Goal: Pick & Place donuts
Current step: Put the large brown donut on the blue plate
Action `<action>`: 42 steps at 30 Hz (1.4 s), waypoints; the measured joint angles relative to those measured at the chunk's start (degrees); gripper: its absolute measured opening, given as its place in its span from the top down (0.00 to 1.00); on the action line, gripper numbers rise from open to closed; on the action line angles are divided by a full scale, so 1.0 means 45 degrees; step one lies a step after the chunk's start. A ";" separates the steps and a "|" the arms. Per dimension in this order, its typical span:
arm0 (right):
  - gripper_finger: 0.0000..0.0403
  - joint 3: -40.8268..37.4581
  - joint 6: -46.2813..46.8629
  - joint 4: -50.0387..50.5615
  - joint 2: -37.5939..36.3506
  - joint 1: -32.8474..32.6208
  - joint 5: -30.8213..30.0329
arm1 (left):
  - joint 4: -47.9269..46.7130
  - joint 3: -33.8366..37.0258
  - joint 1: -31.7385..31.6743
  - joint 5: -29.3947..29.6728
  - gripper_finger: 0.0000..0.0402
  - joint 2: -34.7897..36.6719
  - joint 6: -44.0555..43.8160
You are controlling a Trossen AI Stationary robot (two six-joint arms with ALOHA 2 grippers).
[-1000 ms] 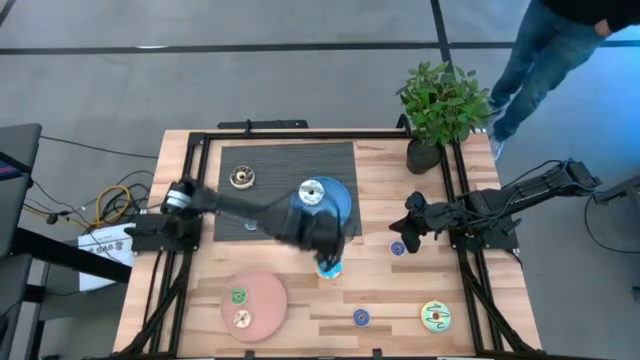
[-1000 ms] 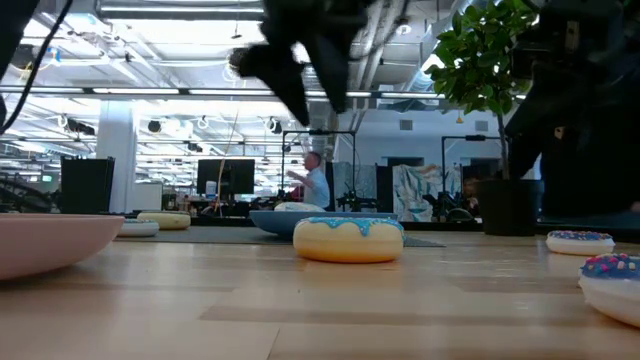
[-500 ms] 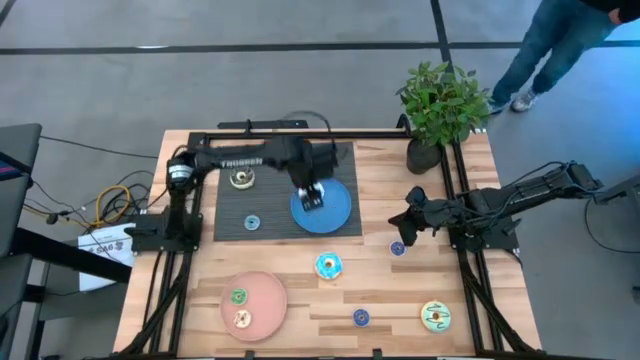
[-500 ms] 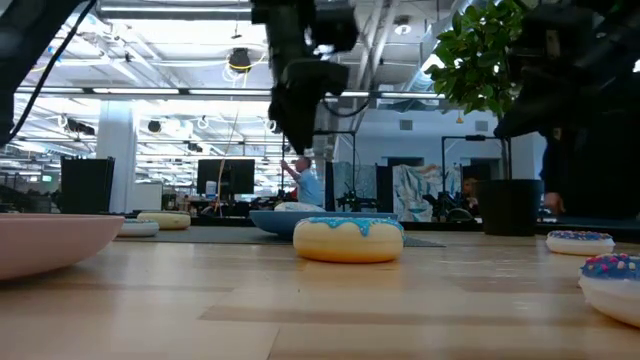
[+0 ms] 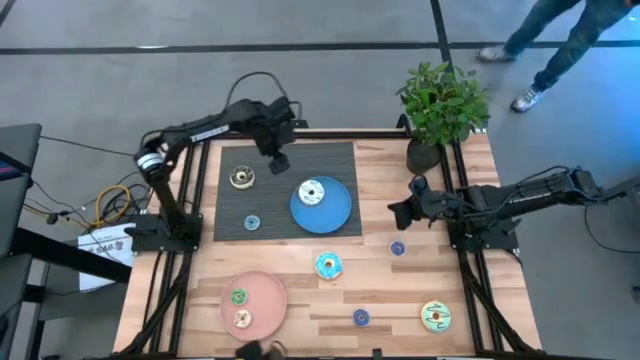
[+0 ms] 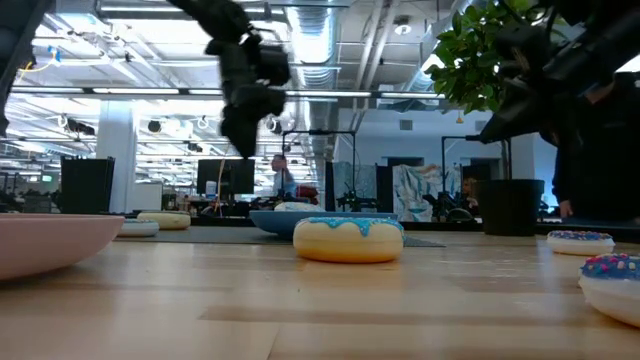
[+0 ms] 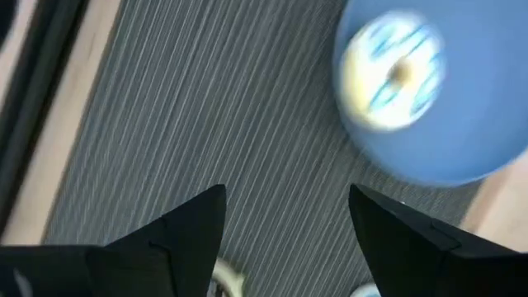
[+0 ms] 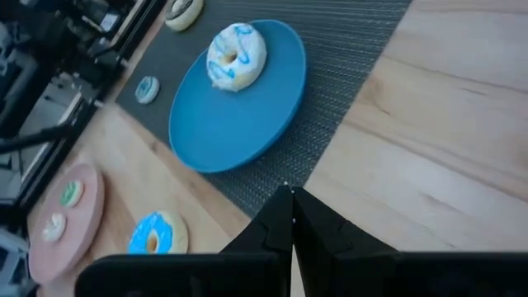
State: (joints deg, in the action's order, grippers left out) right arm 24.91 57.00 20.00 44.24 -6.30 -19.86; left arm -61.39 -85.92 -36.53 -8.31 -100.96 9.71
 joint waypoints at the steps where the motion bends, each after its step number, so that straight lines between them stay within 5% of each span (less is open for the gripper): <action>1: 1.00 0.0001 0.0004 0.0000 -0.0002 0.0060 0.0000 | 0.0316 0.0678 -0.0150 0.0181 0.38 0.0374 -0.0164; 7: 1.00 0.0004 0.0004 0.0008 -0.0002 0.0436 0.0000 | 0.3201 0.4879 -0.0934 0.0638 0.38 0.2922 -0.1372; 12: 1.00 0.0003 0.0004 0.0013 0.0000 0.0807 0.0000 | 0.3851 0.6872 -0.1710 0.1644 0.38 0.4463 -0.2359; 42: 1.00 0.0000 -0.0093 0.0008 -0.0003 0.1936 0.0044 | 0.6088 0.9784 -0.3580 0.2749 0.38 0.4919 -0.1051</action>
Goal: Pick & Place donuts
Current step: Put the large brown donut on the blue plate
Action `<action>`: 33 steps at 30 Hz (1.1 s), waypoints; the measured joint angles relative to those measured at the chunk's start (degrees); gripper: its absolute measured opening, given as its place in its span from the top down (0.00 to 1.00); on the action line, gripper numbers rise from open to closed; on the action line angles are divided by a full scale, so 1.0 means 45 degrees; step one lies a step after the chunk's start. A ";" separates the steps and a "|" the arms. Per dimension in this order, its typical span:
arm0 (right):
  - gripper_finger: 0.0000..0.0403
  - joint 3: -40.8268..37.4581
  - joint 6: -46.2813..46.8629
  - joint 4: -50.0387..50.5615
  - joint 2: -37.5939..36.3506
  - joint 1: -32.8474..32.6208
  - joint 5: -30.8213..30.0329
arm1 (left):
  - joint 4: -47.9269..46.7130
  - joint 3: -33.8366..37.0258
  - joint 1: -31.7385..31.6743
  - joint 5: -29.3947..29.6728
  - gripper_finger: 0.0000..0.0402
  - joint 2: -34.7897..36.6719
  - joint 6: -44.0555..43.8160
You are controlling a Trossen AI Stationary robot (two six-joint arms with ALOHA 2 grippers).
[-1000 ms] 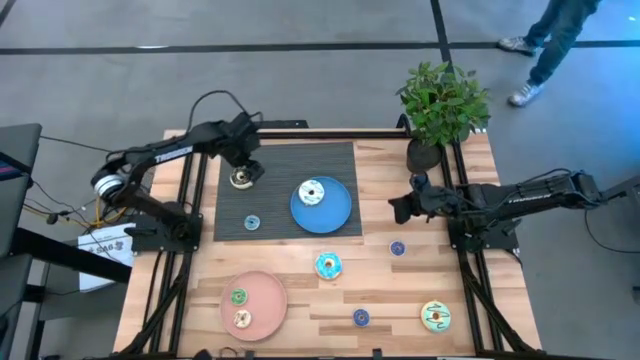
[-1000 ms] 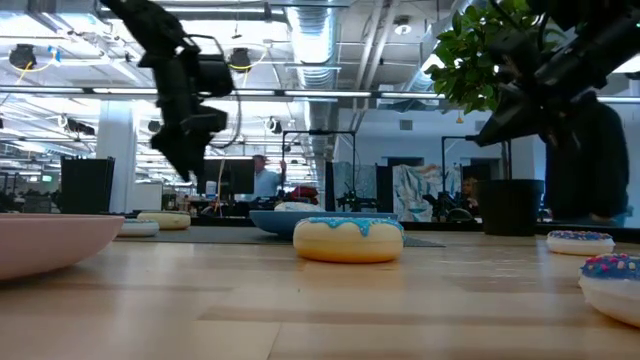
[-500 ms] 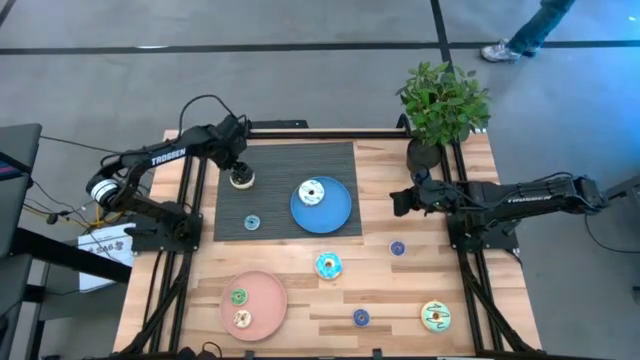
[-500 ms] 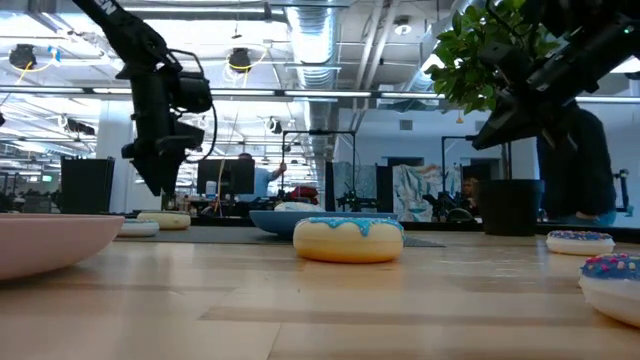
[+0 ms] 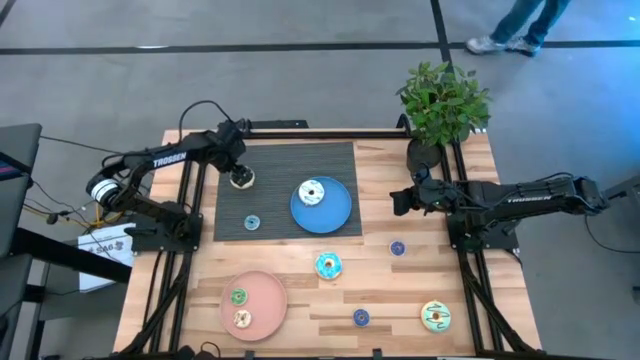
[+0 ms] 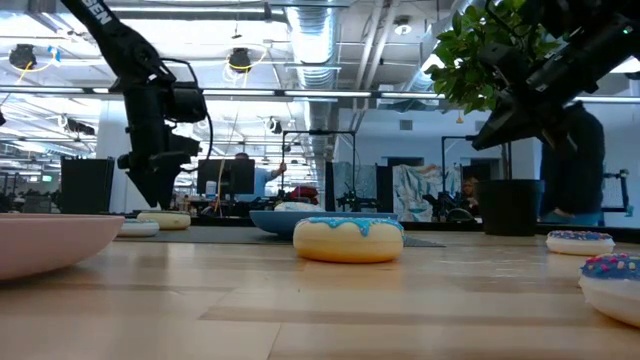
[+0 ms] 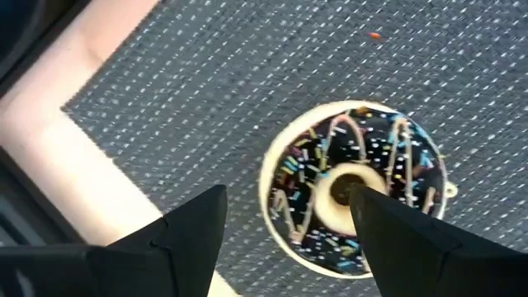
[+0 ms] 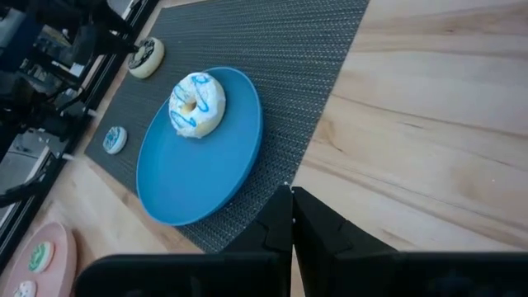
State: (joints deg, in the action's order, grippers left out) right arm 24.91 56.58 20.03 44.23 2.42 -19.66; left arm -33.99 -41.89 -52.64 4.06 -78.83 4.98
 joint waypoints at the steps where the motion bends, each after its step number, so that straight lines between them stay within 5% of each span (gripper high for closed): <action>1: 1.00 0.0000 0.0000 0.0000 0.0001 0.0000 0.0000 | 0.0021 0.0000 -0.0052 -0.0153 0.38 0.0000 0.0097; 17: 1.00 0.0000 0.0000 -0.0221 0.0000 0.0000 0.0009 | 0.0096 -0.0005 -0.0491 -0.0807 0.38 -0.0057 0.0853; 33: 1.00 0.0000 0.0103 -0.0719 0.0000 -0.0015 0.0063 | 0.0443 -0.0175 -0.0302 -0.0734 0.38 -0.1909 0.0608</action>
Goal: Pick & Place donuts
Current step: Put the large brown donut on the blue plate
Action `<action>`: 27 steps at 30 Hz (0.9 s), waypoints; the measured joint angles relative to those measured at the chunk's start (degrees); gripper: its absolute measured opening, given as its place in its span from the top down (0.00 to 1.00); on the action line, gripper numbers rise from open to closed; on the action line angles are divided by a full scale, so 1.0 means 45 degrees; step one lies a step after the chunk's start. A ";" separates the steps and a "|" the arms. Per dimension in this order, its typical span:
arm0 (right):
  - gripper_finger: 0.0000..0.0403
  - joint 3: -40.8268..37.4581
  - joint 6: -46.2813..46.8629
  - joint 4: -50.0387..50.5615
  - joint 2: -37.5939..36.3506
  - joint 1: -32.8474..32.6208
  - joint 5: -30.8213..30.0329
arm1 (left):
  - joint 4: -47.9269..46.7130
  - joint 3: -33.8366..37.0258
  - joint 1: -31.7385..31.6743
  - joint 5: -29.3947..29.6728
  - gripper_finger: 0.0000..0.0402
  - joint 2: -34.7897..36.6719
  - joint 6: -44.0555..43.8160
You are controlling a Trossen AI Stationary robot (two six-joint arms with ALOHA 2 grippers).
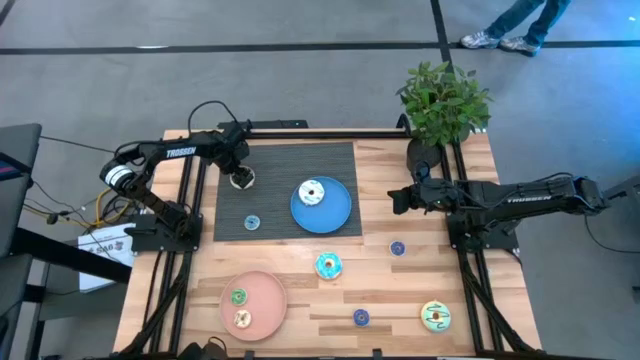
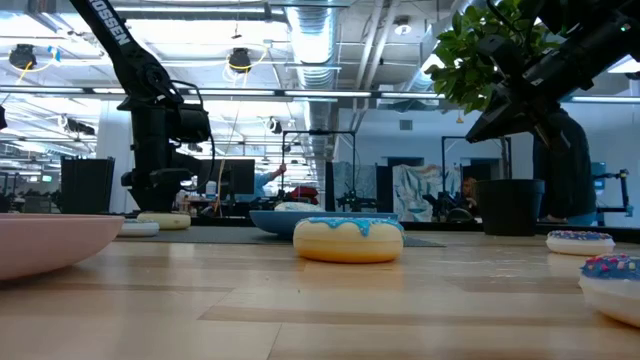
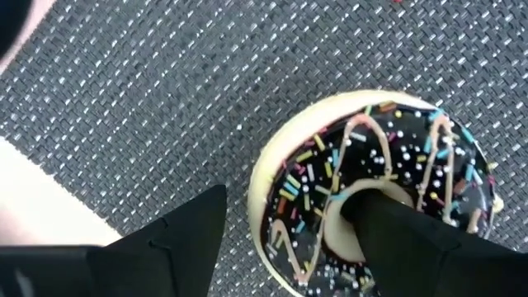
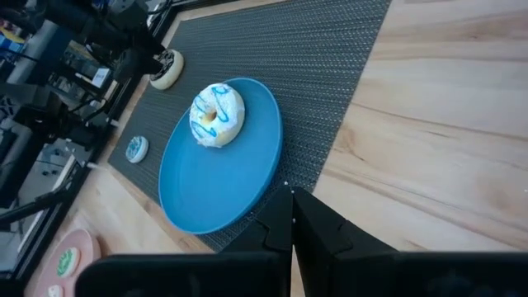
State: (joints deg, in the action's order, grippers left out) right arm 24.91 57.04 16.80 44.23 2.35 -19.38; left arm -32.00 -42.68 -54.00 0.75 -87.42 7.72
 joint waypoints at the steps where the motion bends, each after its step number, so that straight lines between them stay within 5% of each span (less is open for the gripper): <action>1: 1.00 0.0000 0.0009 0.0000 0.0004 0.0000 0.0000 | 0.0005 0.0005 0.0005 0.0000 0.38 -0.0005 -0.0003; 15: 1.00 0.0000 0.0004 -0.0010 0.0004 0.0000 -0.0004 | -0.0128 0.0010 0.0010 -0.0068 0.56 -0.0005 0.0007; 27: 1.00 0.0000 0.0004 -0.0005 0.0000 0.0000 -0.0003 | -0.1635 -0.1283 0.0010 -0.0010 0.57 -0.0005 0.0012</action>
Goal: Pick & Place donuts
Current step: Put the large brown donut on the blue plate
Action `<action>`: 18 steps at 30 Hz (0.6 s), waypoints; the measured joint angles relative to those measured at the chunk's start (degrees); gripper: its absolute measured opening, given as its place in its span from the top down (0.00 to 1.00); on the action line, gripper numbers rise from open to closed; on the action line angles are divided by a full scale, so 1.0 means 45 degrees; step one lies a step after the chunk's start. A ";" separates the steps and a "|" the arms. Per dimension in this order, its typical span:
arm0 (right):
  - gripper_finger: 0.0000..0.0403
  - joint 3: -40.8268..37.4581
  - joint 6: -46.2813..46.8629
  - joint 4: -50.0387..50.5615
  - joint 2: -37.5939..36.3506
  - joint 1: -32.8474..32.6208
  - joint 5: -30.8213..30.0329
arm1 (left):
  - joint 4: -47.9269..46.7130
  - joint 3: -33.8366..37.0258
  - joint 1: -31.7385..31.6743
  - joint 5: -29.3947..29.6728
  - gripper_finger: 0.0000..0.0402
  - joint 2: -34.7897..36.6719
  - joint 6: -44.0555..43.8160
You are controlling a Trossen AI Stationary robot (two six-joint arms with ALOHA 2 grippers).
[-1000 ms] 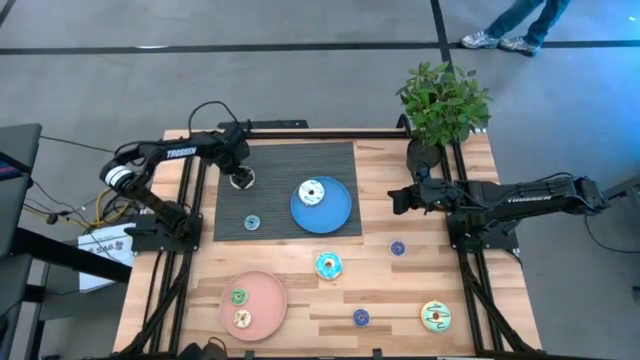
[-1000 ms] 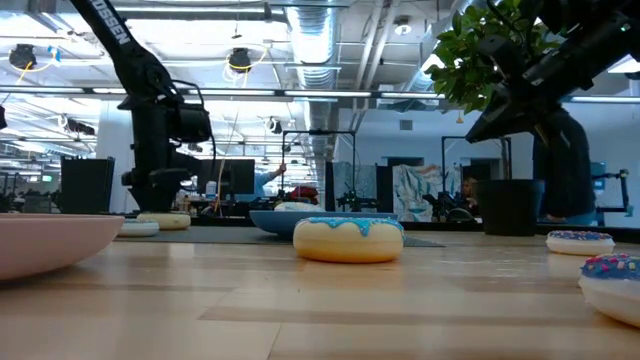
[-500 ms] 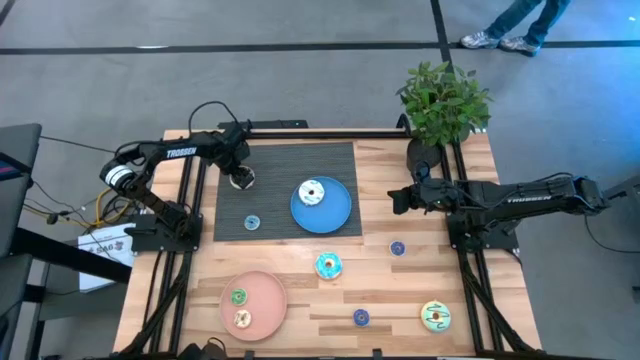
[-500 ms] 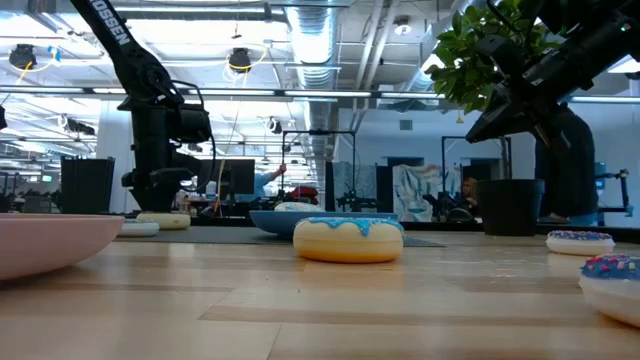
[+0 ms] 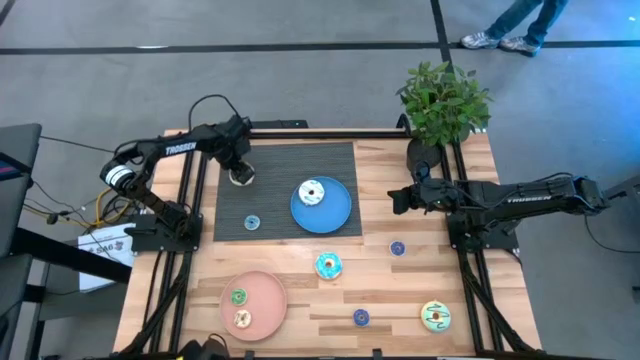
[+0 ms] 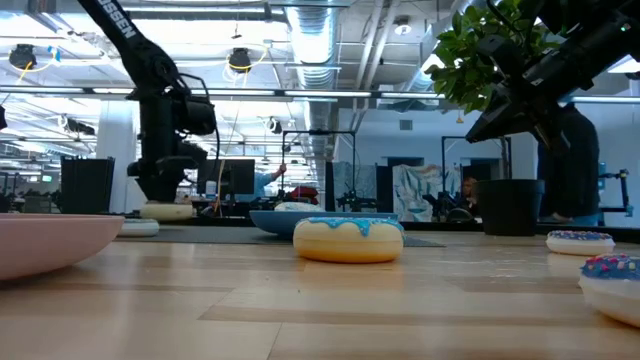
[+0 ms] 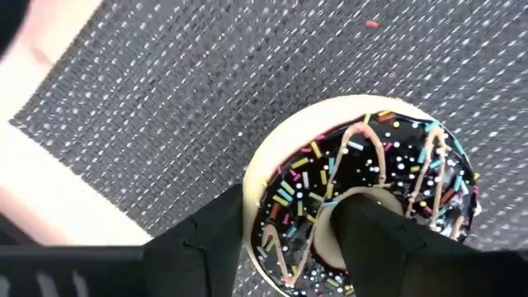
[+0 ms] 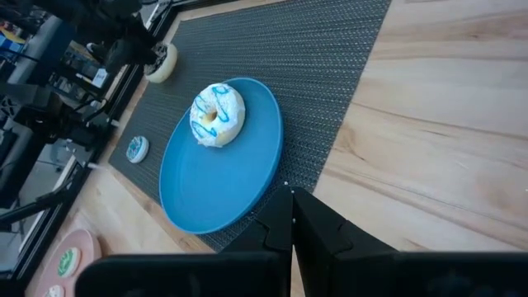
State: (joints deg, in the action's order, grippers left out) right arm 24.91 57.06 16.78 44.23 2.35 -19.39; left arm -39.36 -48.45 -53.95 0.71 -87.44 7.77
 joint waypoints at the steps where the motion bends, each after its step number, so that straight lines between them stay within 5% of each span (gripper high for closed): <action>1: 1.00 0.0000 0.0000 0.0000 0.0003 0.0000 -0.0002 | -0.0160 -0.0174 0.0000 0.0000 0.57 0.0000 0.0000; 10: 1.00 0.0000 0.0000 0.0005 0.0000 0.0000 0.0002 | -0.1413 -0.2082 0.1139 -0.0779 0.58 0.0010 -0.1427; 18: 1.00 0.0000 -0.0004 0.0025 0.0004 0.0000 -0.0002 | -0.1262 -0.3738 0.5125 0.0021 0.58 0.0015 -0.4269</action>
State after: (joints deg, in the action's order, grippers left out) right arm 24.91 57.04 16.89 44.25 2.35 -19.40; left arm -45.04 -65.27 -30.89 0.80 -87.37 -11.44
